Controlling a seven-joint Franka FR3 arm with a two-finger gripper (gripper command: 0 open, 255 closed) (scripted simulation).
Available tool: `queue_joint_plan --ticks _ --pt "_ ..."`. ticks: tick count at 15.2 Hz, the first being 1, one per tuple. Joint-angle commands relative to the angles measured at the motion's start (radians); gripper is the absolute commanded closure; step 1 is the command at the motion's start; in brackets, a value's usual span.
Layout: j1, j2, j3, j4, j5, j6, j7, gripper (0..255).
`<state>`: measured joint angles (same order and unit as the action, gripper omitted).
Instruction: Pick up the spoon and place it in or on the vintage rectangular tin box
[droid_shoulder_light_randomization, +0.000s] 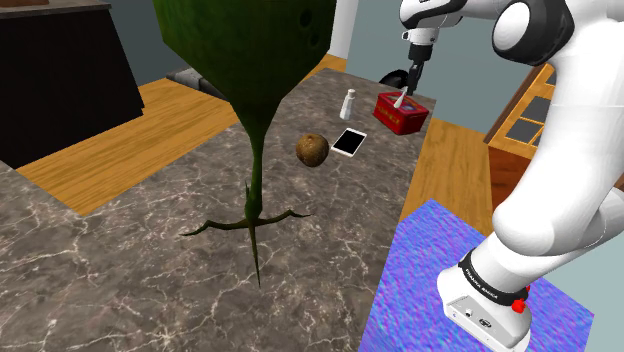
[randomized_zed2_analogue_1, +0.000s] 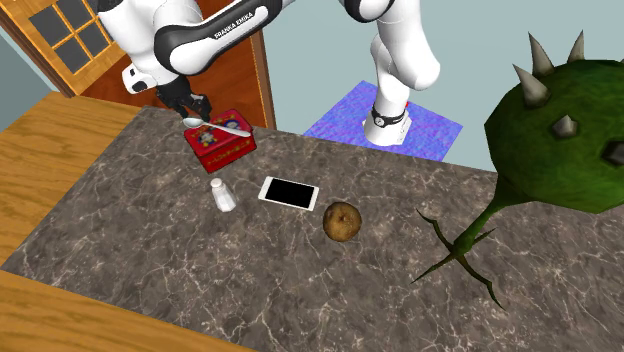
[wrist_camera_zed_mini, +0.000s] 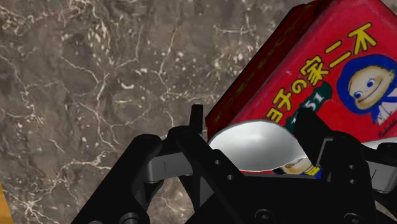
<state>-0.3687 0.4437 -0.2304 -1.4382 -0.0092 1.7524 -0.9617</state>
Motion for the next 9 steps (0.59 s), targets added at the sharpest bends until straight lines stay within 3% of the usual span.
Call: queue_joint_plan --ticks 1,2,7,9 --pt "0.000 0.000 0.000 0.000 0.000 0.000 0.000 255" --pt "0.000 0.000 0.000 0.000 0.000 0.000 0.000 0" --pt "0.000 0.000 0.000 0.000 0.000 0.000 0.000 0" --pt "-0.001 0.007 0.000 0.077 0.001 -0.070 -0.001 0"
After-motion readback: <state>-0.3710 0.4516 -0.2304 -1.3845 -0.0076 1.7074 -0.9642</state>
